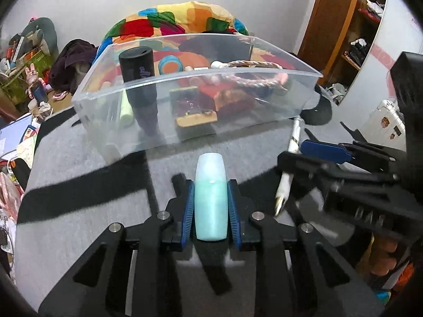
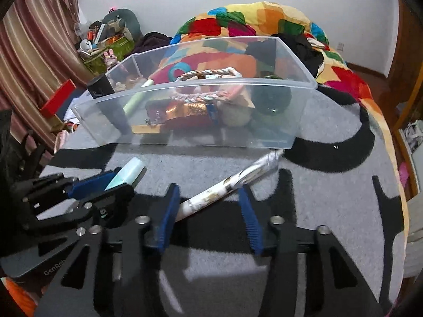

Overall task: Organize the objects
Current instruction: 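Lower the white pen into the clear box with the right tool while left releases the mint bottle there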

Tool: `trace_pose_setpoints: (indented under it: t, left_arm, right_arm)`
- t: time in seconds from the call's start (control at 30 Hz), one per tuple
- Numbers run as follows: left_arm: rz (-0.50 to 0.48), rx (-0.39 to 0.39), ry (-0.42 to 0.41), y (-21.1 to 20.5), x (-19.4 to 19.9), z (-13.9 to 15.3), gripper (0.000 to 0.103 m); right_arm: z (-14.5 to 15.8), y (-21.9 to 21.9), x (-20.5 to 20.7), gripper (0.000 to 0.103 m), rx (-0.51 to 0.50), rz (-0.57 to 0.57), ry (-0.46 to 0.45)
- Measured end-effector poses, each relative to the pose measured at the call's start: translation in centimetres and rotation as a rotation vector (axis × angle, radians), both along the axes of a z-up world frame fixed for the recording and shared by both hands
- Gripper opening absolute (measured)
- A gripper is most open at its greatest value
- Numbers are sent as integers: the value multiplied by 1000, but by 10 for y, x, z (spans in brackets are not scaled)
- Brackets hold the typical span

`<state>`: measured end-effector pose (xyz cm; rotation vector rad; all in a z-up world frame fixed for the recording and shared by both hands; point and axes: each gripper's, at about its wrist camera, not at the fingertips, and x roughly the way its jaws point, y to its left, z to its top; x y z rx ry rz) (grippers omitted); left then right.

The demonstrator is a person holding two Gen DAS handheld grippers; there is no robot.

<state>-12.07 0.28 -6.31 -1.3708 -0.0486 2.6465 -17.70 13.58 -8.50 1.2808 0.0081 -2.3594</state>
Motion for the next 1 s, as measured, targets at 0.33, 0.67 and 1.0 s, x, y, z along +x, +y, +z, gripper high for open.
trace_pose_setpoints:
  t: [0.33,0.67,1.0]
  left_arm:
    - [-24,9,2,3,31,5,24]
    - [21,-16,18,2,27,6,37]
    - [30,-20,44,3,37,3,49]
  right_arm:
    - [-1,38,16,10,4,-12,-38]
    - [1,22,-10,62,-24,-182,-59]
    - [-4,6,-8,30,159,-184,32]
